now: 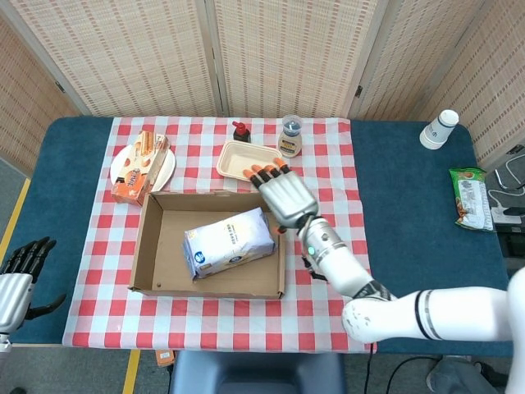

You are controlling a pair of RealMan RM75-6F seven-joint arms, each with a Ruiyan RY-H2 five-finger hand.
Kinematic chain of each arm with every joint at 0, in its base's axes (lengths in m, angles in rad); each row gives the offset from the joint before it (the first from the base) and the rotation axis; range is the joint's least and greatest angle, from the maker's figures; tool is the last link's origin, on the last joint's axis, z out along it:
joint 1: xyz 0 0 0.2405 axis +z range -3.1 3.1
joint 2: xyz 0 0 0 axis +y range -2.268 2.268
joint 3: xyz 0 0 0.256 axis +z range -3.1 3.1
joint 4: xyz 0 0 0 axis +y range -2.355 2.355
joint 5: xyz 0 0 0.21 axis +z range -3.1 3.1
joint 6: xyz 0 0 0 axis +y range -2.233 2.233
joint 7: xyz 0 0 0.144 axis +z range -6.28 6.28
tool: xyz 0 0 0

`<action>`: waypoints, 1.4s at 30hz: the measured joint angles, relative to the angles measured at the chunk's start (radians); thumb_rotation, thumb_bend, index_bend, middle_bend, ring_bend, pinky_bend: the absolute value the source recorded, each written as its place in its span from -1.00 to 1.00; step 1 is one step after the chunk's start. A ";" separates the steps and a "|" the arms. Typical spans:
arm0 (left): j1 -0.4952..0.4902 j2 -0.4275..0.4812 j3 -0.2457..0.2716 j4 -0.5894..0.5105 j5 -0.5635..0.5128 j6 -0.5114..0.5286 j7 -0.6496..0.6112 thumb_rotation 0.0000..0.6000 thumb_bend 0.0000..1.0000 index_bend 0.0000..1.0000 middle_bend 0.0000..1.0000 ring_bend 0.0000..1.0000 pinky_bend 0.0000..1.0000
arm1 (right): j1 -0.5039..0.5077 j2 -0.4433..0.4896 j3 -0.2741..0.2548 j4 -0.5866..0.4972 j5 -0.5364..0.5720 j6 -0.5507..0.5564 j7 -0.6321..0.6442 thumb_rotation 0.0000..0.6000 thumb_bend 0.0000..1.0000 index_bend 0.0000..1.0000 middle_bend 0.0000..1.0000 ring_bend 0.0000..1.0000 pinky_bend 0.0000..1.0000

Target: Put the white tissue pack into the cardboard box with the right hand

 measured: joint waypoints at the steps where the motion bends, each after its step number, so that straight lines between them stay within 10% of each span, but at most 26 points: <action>1: -0.001 -0.002 0.000 -0.001 -0.002 -0.002 0.006 1.00 -0.60 -1.00 -1.00 -1.00 -0.86 | -0.025 0.037 -0.013 -0.031 -0.015 0.028 -0.002 1.00 -1.00 -1.00 -0.94 -1.00 -1.00; 18: -0.009 -0.028 -0.008 -0.004 -0.030 -0.020 0.076 1.00 -0.61 -1.00 -1.00 -1.00 -0.86 | -0.592 0.311 -0.257 -0.139 -0.650 0.344 0.215 1.00 -1.00 -1.00 -0.94 -1.00 -1.00; 28: -0.014 -0.046 -0.015 0.000 -0.045 -0.025 0.110 1.00 -0.61 -1.00 -1.00 -1.00 -0.86 | -0.915 0.166 -0.303 0.286 -0.939 0.527 0.599 1.00 -1.00 -1.00 -0.94 -1.00 -1.00; 42: -0.012 -0.047 -0.012 -0.004 -0.036 -0.016 0.121 1.00 -0.61 -1.00 -1.00 -1.00 -0.86 | -1.143 -0.145 -0.249 0.782 -1.058 0.588 0.808 1.00 -1.00 -1.00 -0.94 -1.00 -1.00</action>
